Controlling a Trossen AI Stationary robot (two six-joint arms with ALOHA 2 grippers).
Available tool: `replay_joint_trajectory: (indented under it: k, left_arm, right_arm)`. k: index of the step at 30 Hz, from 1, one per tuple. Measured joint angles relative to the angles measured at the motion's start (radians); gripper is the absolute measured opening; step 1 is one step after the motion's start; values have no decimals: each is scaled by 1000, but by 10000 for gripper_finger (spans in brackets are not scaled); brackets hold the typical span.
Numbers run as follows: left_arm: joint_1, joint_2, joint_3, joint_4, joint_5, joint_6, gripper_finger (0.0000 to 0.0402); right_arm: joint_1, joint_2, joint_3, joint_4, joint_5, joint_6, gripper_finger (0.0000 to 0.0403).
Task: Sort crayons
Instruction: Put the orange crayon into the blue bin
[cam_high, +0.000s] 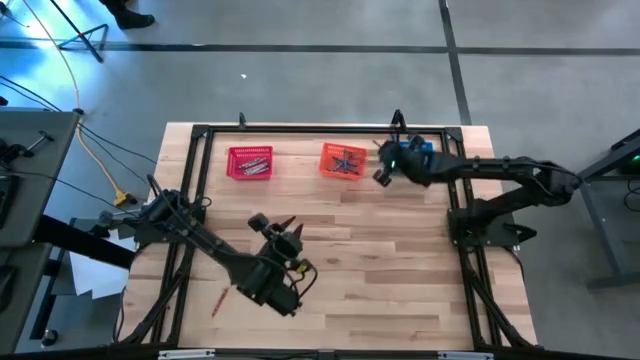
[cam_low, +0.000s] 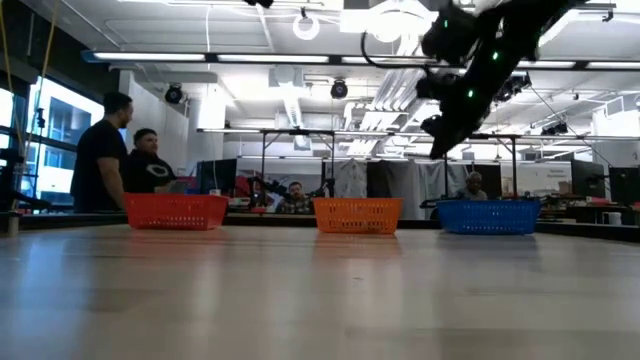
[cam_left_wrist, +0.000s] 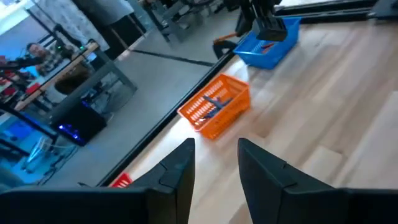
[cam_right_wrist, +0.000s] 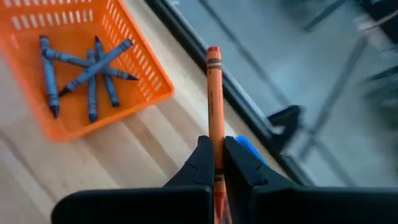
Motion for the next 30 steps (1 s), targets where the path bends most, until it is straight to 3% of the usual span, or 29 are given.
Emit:
replay_joint_trajectory:
  k: [3, 5, 9, 16, 30]
  left_arm:
    - [26, -25, 0, 0, 1, 18, 110]
    - [40, -42, 1, -1, 1, 18, 110]
    - [64, -55, 0, 0, 3, 18, 110]
    - [105, -60, 0, 2, -1, 18, 110]
    - [129, -60, 0, 6, 0, 1, 110]
  right_arm:
    - [-146, 0, -41, 113, -171, -77, 2]
    - [-221, 0, -44, 113, -203, -99, 2]
    - [-337, 0, -18, 18, -248, -160, 2]
    - [-497, 0, 34, -203, -468, -187, 2]
    - [-543, 1, 35, -336, -485, -84, 3]
